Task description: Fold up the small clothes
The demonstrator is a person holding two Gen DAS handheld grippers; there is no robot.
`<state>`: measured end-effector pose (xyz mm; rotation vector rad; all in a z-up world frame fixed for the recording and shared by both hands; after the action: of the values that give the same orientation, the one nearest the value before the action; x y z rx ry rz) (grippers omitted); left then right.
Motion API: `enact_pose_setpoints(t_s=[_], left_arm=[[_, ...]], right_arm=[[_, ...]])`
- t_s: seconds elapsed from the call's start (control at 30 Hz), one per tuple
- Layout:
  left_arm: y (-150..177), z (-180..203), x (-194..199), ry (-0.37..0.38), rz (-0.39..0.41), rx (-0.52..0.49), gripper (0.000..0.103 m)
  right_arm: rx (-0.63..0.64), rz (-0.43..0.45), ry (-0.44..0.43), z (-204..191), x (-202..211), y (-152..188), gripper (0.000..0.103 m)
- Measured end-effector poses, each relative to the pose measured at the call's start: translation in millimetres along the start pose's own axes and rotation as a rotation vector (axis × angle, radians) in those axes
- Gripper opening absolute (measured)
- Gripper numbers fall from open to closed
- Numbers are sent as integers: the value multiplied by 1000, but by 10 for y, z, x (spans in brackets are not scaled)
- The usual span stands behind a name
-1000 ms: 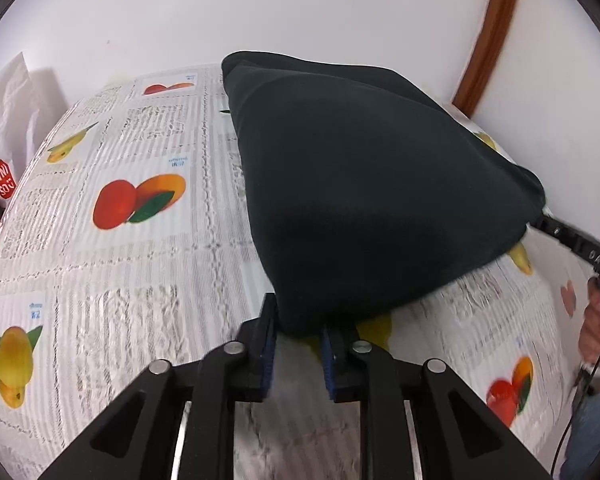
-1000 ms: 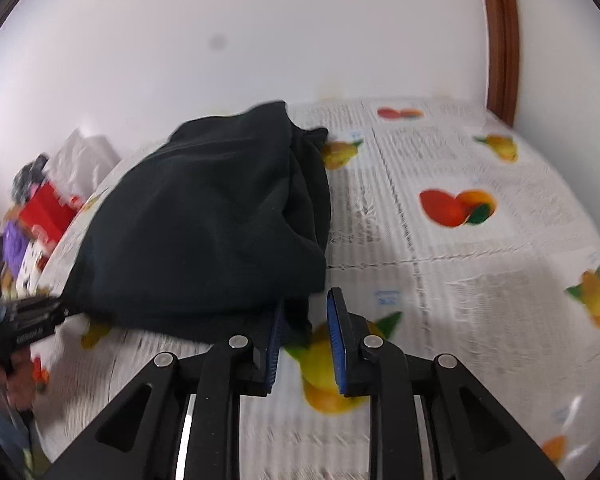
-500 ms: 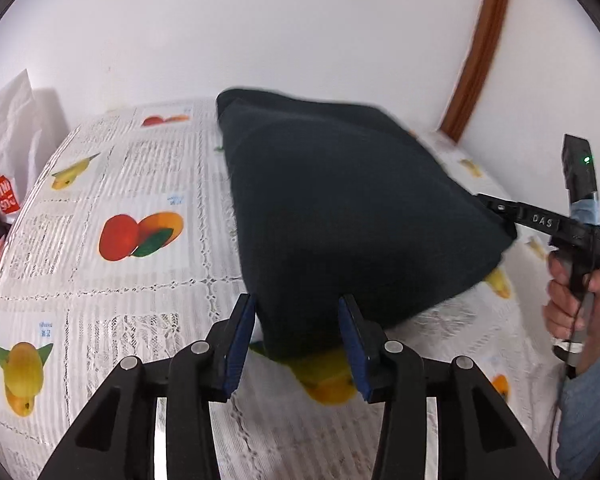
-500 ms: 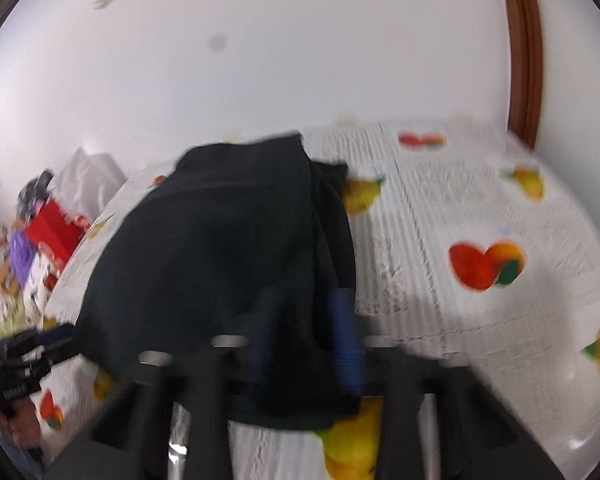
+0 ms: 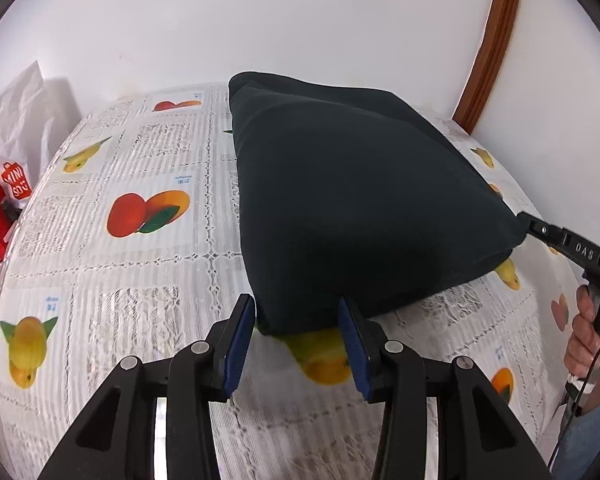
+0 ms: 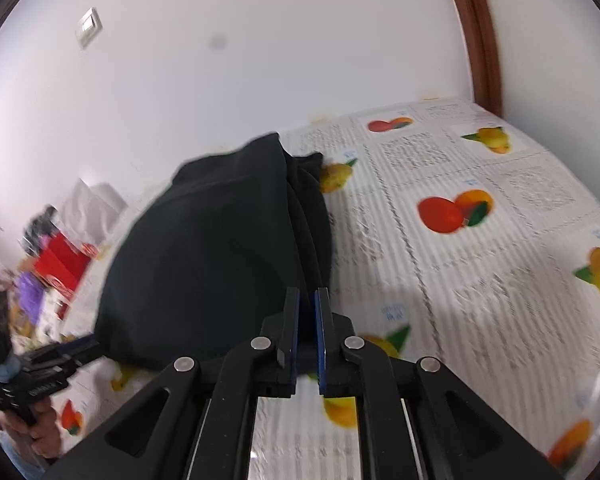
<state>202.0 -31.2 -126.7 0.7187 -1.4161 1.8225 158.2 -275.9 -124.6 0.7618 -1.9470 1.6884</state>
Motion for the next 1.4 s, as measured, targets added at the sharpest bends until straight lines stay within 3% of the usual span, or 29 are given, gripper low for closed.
enact_pose_setpoints(t_s=[0.17,0.27,0.33,0.4,0.53,0.77,0.93,1.03,1.4], left_arm=[[64,47,224,-10,23,22,43],[101,89,397,-15,38,28,50],[118,137,533,-17,59,27,56],[129,185,676,-19,83,16,58],[173,282,1020,3,132,19,63],[294,391,1551,-25,233,10,77],[489,426,1780,-40,276,34,81],[591,479,1840,-41,262,15,83],[720,485,1984,-81,312,26,84]], right_arm=[[51,-39,68,-138,226,60,15],[60,-50,103,-204,403,89,30],[73,-39,130,-262,546,88,46],[77,-10,141,-337,732,64,49],[85,17,143,-498,1087,14,67],[147,59,207,-860,1752,66,73],[162,120,270,-1003,2131,245,99],[157,91,318,-1028,2192,403,101],[131,91,332,-1026,2419,566,102]])
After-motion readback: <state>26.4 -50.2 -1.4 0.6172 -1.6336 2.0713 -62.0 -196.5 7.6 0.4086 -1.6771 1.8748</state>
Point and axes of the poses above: each gripper's, at about its wrist camera, not at the fingertips, and x roughly against the way its jaws point, z to its right, y to its underside, the point moved 3 cm from there along -x, roughly the way its jaws point, and after that the axes turned 11 degrees about x, right-handed, at the moved point
